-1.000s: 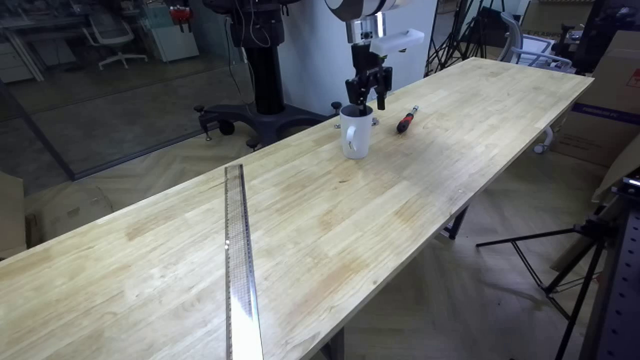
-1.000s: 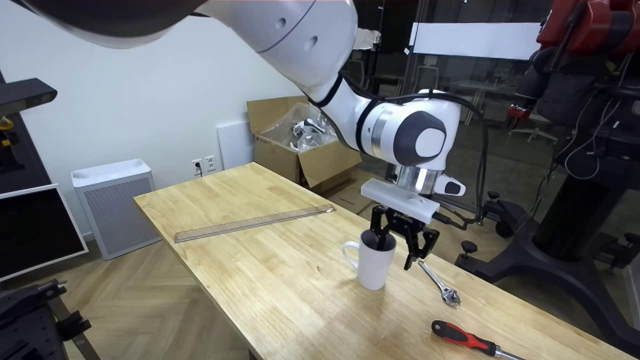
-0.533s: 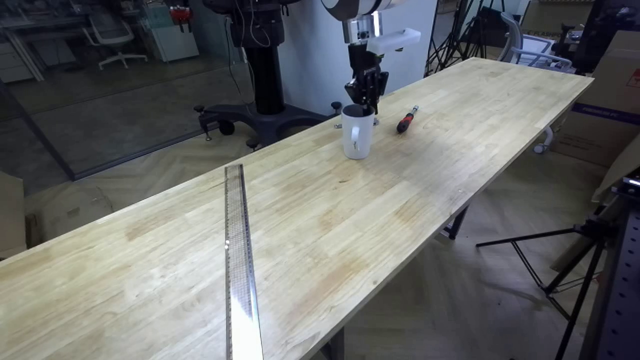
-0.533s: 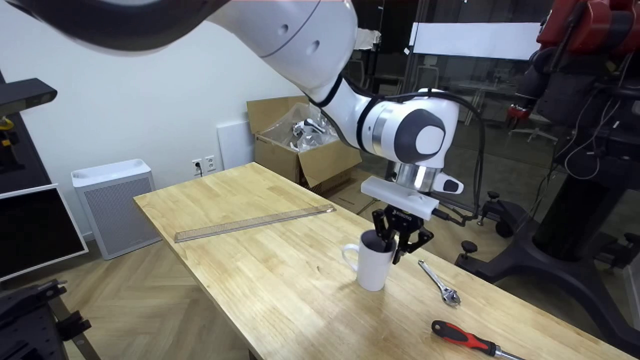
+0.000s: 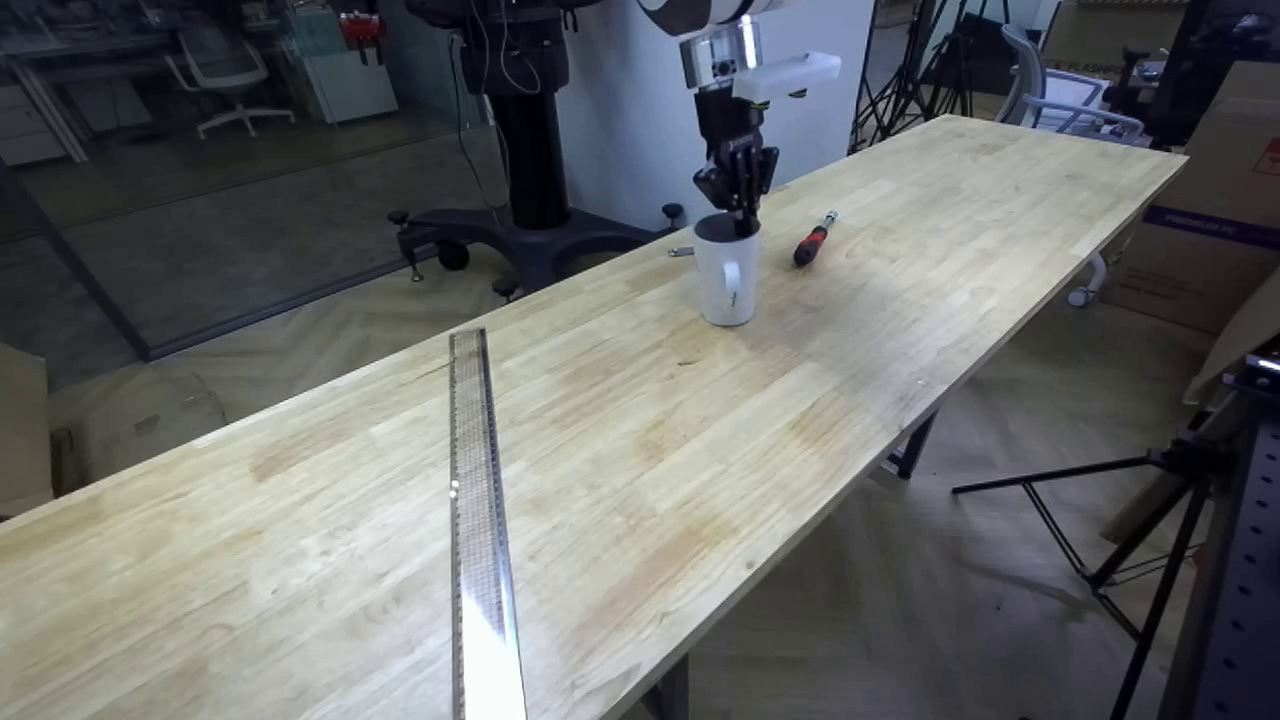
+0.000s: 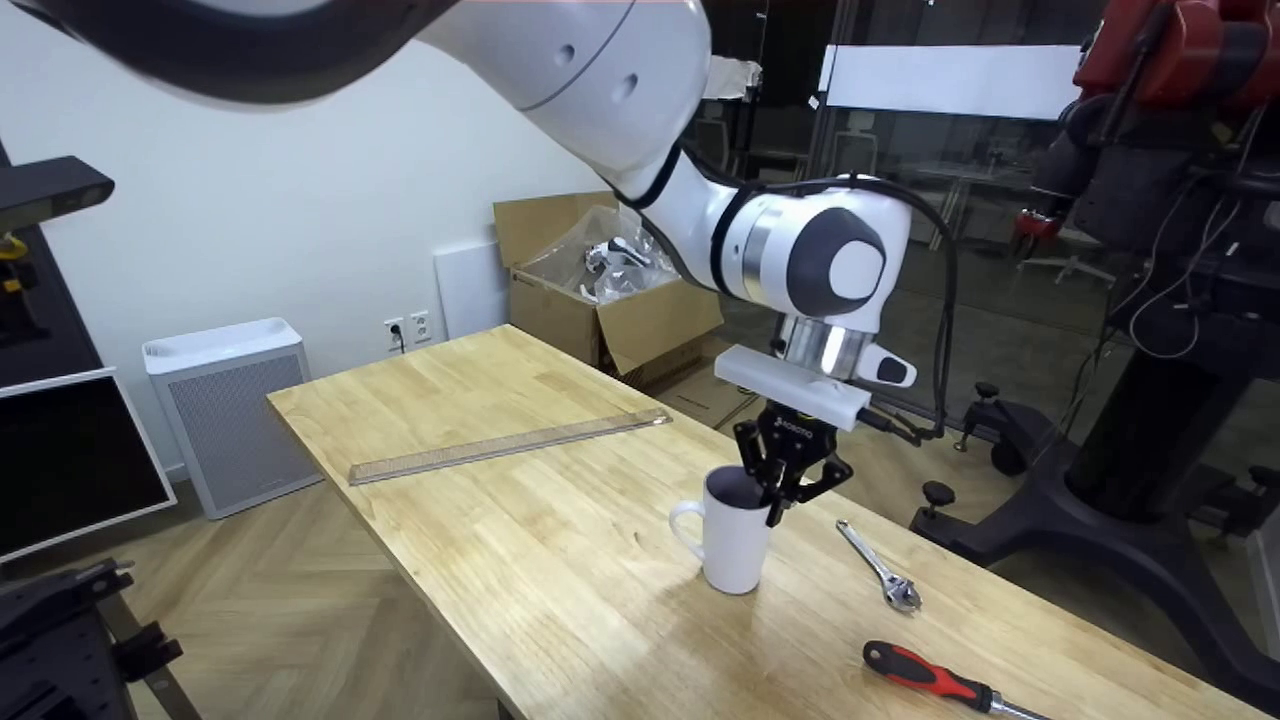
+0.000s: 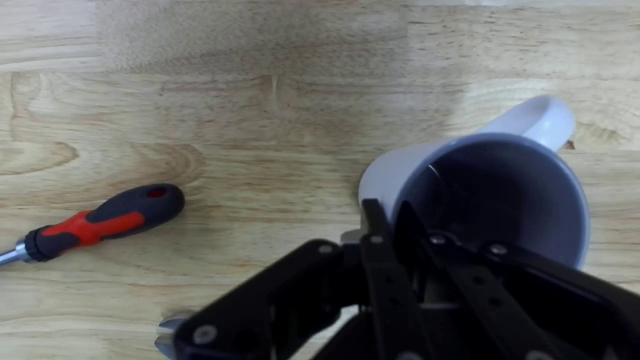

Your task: Move the cup to the edge

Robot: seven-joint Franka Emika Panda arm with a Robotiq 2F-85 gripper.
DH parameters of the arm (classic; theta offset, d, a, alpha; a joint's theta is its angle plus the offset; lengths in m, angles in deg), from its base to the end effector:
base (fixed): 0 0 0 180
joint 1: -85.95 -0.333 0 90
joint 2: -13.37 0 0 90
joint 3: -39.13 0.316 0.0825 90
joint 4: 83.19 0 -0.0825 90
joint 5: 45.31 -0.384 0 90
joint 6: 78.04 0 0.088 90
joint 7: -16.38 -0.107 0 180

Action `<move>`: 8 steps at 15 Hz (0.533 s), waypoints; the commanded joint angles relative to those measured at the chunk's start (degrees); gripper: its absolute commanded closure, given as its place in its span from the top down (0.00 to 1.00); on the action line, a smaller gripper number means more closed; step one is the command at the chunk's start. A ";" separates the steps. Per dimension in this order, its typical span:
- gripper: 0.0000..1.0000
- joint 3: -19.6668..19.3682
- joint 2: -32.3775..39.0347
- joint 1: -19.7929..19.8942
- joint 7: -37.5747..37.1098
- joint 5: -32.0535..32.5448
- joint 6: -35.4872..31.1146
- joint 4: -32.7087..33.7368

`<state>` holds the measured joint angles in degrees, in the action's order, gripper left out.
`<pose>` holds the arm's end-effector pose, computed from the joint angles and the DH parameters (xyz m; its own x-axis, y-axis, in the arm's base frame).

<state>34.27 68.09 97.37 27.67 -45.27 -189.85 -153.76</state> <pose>0.7025 -0.1898 0.1707 0.9689 -0.0602 -0.2401 -0.0563 -0.9981 0.0232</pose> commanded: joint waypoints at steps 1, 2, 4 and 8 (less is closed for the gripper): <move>0.02 -0.16 -3.42 -0.37 -0.69 1.46 2.68 -5.25; 0.02 -0.24 -4.45 -0.42 -1.13 1.41 2.40 -7.48; 0.02 -0.41 -6.79 -0.44 -2.07 1.08 -0.08 -12.57; 0.02 -0.01 -11.97 0.20 -3.00 -0.88 -7.30 -23.69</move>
<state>34.10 61.36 97.50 26.78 -45.49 -193.19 -166.39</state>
